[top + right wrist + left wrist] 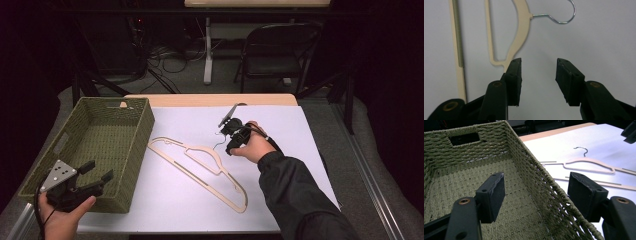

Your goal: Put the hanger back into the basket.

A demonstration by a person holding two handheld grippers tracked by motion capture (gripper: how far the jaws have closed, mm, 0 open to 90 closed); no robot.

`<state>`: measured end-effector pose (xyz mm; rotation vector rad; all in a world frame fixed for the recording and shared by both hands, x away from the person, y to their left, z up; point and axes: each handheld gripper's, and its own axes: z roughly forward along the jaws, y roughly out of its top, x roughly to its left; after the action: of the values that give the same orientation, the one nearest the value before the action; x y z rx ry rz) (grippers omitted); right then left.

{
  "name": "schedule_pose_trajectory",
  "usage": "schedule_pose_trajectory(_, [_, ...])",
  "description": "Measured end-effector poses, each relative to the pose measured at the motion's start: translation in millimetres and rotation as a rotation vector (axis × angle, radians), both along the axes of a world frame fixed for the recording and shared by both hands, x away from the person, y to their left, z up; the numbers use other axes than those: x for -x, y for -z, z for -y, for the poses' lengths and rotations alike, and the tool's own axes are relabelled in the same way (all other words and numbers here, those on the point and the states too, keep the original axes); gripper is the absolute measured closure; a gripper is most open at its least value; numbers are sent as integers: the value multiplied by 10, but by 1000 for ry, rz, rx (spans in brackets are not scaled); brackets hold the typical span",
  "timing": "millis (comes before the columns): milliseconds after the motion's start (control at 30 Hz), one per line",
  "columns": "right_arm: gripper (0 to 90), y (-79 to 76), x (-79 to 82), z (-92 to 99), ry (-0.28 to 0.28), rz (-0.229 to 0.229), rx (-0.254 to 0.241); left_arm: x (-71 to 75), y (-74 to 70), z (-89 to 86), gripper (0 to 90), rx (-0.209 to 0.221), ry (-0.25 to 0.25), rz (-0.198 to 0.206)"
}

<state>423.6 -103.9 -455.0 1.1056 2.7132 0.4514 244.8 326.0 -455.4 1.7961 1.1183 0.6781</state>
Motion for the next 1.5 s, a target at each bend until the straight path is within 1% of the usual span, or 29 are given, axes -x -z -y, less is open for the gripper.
schedule_pose_trajectory(33, [563, -10, -16, -24, -2, -19, 20, 0, 0, 0, 305, 0, 0, 0])
schedule_pose_trajectory(67, [566, 26, -25, -47, -5, -7, -2, 0, -1, -1, 305, 1, 1, 0])
schedule_pose_trajectory(100, [570, 26, -35, -74, -6, -23, 12, -1, 0, -1, 305, 0, 1, 0])
schedule_pose_trajectory(200, [577, 71, -49, -126, -15, -15, 0, -2, 0, -1, 304, -1, -1, 0])
schedule_pose_trajectory(233, [581, 91, -50, -186, -23, -31, 11, -6, 4, -2, 305, 1, 1, 2])
schedule_pose_trajectory(300, [583, 104, -48, -216, -30, -29, 16, -7, 5, -2, 305, 1, 1, 1])
schedule_pose_trajectory(333, [584, 137, -43, -271, -49, -25, 7, -7, 6, -1, 305, 2, 1, 1])
schedule_pose_trajectory(367, [584, 137, -43, -271, -49, -25, 7, -9, 7, 1, 305, 1, 1, 1])
schedule_pose_trajectory(400, [584, 162, -32, -333, -59, -17, 1, -11, 11, 6, 305, 1, 2, -1])
schedule_pose_trajectory(467, [584, 175, -20, -391, -68, -35, 4, -11, 12, 12, 305, 0, 3, -1])
schedule_pose_trajectory(500, [583, 194, -17, -415, -80, -33, 2, -11, 12, 12, 305, 0, 3, -1])
schedule_pose_trajectory(533, [583, 194, -17, -415, -80, -33, 2, -11, 10, 12, 305, -1, 5, -2])
schedule_pose_trajectory(567, [583, 224, 1, -477, -88, -35, 2, -12, 10, 14, 305, 0, 4, 0])
schedule_pose_trajectory(600, [583, 224, 1, -477, -88, -35, 2, -12, 10, 14, 305, 0, 4, 0])
schedule_pose_trajectory(633, [583, 247, 15, -531, -100, -35, 1, -11, 10, 13, 305, 1, 4, 0])
schedule_pose_trajectory(700, [583, 257, 22, -577, -115, -38, 10, -10, 9, 10, 305, 2, 3, 0])
schedule_pose_trajectory(733, [583, 257, 22, -577, -115, -38, 10, -10, 8, 9, 305, 2, 3, 0])
schedule_pose_trajectory(767, [584, 271, 28, -619, -116, -38, 12, -10, 7, 7, 305, 4, 3, 1])
schedule_pose_trajectory(933, [584, 295, 35, -685, -131, -43, 21, -12, 9, 5, 306, 1, 4, 0])
schedule_pose_trajectory(1000, [584, 323, 46, -721, -132, -46, 12, -13, 11, 7, 306, 1, 5, -1])
schedule_pose_trajectory(1033, [583, 342, 57, -760, -138, -51, 20, -14, 11, 10, 306, -1, 6, -1])
schedule_pose_trajectory(1067, [583, 342, 57, -760, -138, -51, 20, -14, 11, 10, 306, -1, 6, -1])
schedule_pose_trajectory(1100, [584, 362, 64, -798, -156, -52, 30, -12, 10, 14, 306, -1, 5, 1])
schedule_pose_trajectory(1167, [588, 391, 70, -836, -161, -55, 35, -12, 9, 14, 306, -2, 6, 1])
schedule_pose_trajectory(1367, [610, 440, 64, -879, -171, -67, 40, -12, 9, 4, 306, 0, 5, -1])
schedule_pose_trajectory(1500, [634, 469, 54, -887, -182, -77, 54, -15, 11, 2, 307, 0, 5, -2])
